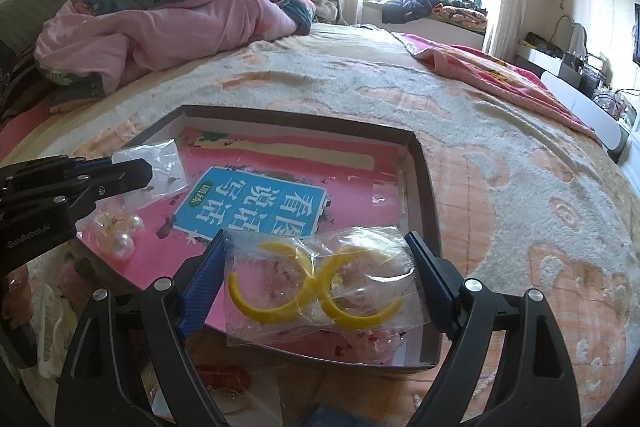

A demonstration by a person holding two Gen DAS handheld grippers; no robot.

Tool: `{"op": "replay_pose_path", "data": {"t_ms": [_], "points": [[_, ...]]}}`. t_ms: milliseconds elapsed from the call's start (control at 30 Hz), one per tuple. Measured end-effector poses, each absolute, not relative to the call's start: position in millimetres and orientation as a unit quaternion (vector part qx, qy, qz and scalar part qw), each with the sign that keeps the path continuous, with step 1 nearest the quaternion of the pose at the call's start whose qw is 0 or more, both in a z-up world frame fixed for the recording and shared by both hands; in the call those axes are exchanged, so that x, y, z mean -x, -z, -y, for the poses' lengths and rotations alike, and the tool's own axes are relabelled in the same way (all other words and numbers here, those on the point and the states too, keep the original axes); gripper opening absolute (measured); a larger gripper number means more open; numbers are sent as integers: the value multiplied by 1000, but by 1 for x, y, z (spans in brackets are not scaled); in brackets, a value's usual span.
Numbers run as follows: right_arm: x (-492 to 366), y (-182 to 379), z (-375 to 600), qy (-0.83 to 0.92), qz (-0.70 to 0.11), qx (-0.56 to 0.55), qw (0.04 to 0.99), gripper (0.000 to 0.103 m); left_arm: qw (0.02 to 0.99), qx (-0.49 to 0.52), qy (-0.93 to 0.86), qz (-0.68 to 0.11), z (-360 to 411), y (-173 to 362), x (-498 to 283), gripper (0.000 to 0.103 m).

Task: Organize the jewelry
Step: 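Carry the packet into the box and open the left tool while the right releases the bangles there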

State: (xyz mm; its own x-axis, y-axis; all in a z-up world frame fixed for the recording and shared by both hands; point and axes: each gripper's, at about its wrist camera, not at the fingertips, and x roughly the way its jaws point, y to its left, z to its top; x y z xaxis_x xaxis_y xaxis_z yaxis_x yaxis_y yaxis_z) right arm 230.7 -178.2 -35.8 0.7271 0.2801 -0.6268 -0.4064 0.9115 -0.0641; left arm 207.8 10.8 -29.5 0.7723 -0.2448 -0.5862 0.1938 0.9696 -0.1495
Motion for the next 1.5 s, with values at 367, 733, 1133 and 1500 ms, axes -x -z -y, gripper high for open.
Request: {"op": "replay_pose_path", "data": {"t_ms": [367, 733, 1133, 1500], "points": [[-229, 37, 177, -188, -319, 100, 924, 90, 935, 40, 122, -331, -10, 35, -210, 8], [-203, 27, 188, -170, -282, 94, 940, 96, 933, 42, 123, -337, -10, 36, -210, 16], [-186, 23, 200, -154, -272, 82, 946, 96, 939, 48, 123, -318, -9, 28, -197, 56], [-169, 15, 209, -141, -260, 68, 953, 96, 954, 61, 97, -277, -18, 8, -174, 91]]}}
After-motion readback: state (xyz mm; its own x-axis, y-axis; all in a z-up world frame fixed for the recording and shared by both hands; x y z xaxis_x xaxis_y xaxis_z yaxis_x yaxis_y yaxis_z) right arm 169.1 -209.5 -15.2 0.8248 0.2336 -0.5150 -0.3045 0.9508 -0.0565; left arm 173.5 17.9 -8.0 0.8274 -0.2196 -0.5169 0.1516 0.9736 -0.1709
